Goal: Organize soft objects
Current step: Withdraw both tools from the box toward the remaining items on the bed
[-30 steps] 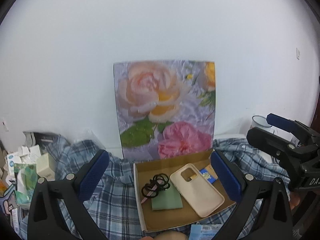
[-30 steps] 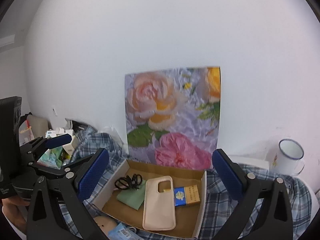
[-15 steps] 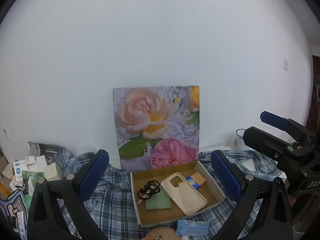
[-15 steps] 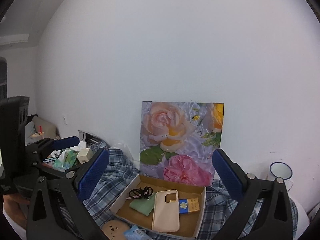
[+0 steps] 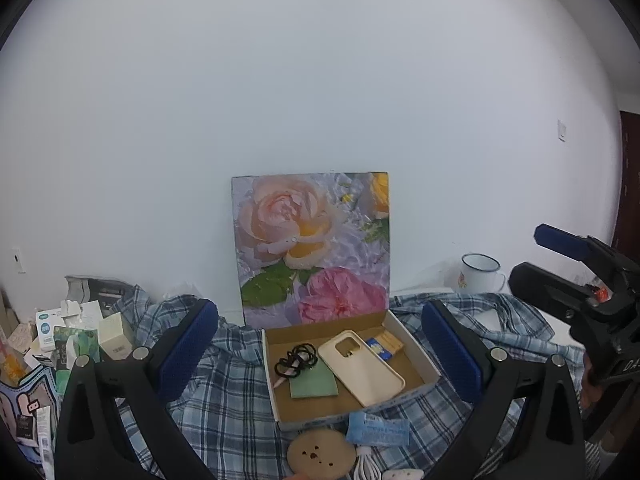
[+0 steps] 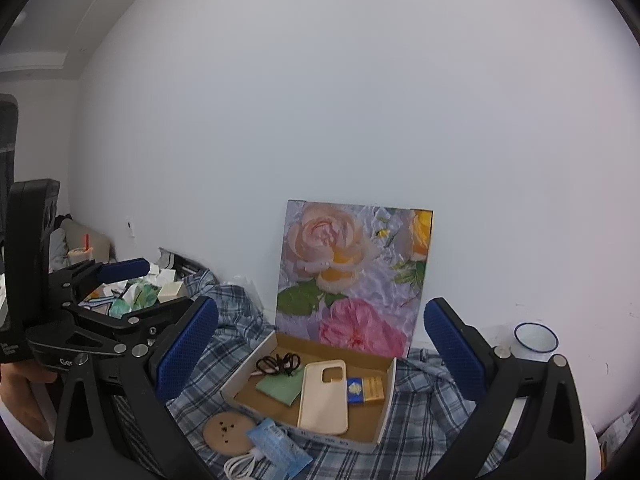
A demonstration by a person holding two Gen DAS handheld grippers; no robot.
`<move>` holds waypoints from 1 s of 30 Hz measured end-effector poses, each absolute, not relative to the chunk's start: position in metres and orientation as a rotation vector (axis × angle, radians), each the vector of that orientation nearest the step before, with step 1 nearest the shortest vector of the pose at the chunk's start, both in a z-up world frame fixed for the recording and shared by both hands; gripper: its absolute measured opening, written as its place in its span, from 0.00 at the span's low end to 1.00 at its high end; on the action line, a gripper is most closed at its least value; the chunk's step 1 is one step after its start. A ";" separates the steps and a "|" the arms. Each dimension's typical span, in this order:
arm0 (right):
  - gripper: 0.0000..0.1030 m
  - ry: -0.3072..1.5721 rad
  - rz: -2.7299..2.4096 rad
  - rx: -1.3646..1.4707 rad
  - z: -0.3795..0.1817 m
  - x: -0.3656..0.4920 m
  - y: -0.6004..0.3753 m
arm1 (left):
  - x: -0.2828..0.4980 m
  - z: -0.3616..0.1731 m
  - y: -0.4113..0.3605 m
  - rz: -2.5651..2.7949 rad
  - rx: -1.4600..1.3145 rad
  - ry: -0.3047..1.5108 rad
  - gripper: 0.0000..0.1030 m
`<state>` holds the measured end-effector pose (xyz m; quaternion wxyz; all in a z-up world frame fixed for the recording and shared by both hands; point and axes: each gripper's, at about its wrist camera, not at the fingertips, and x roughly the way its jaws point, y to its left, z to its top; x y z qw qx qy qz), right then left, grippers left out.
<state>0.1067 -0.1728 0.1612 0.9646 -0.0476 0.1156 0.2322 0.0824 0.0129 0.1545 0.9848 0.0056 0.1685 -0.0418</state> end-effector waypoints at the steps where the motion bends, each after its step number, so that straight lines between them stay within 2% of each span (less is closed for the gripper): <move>1: 1.00 0.239 0.471 -0.101 0.158 0.105 -0.172 | 0.080 0.152 0.012 -0.093 0.016 0.335 1.00; 17: 1.00 0.339 0.483 -0.158 0.086 0.097 -0.170 | 0.065 0.085 0.002 -0.152 0.062 0.452 1.00; 30: 1.00 0.447 0.486 -0.164 0.038 0.119 -0.171 | 0.096 0.023 0.004 -0.127 0.061 0.597 1.00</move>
